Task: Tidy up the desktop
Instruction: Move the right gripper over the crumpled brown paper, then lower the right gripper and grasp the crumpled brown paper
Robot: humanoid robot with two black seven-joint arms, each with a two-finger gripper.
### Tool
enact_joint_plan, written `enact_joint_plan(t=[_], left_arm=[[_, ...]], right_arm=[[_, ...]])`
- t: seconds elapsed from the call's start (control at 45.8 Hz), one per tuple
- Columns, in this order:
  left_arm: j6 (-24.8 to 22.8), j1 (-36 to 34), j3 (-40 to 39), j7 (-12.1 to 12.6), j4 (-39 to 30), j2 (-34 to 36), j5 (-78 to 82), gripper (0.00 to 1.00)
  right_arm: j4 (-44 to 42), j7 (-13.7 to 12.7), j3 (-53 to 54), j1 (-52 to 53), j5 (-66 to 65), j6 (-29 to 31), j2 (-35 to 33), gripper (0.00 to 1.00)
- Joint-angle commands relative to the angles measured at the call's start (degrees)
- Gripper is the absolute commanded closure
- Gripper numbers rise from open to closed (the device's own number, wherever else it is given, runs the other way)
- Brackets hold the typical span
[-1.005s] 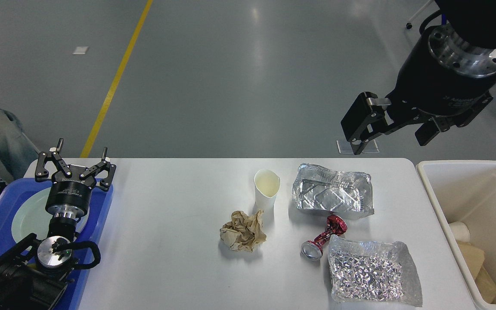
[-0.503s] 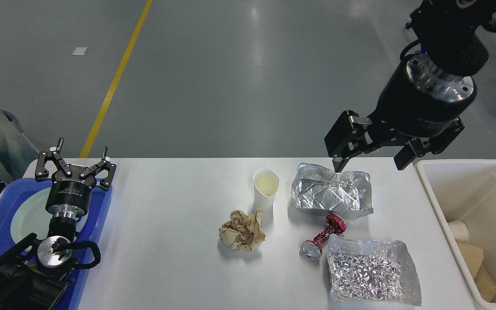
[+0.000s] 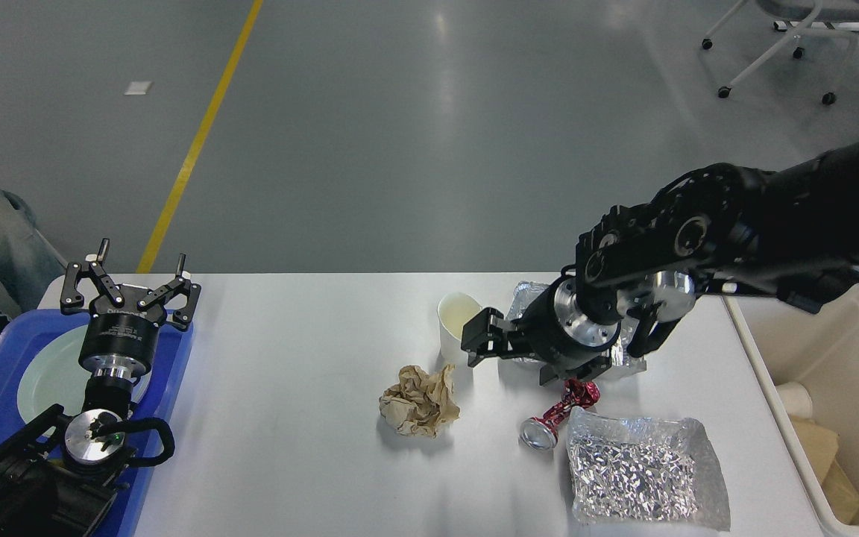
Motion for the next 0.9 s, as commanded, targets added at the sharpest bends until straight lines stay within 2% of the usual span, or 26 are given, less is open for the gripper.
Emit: enact_joint_plan(t=[0.0, 0.328, 0.524, 0.874], left_arm=[[0.0, -0.1, 0.0, 0.0, 0.0, 0.0, 0.0, 0.04], [0.0, -0.1, 0.0, 0.0, 0.0, 0.0, 0.0, 0.04], [0.0, -0.1, 0.0, 0.0, 0.0, 0.0, 0.0, 0.04], [0.0, -0.1, 0.0, 0.0, 0.0, 0.0, 0.0, 0.04]], right_arm=[[-5.1, 0.0, 2.5, -9.6, -0.7, -8.9, 2.7, 0.03], [-16.0, 0.1, 11.5, -23.9, -7.9, -10.5, 6.2, 0.03], [-28.0, 0.1, 11.9, -32.9, -9.5, -10.6, 11.3, 0.02], [-34.8, 0.1, 11.7, -36.5, -11.7, -10.5, 13.7, 0.02]])
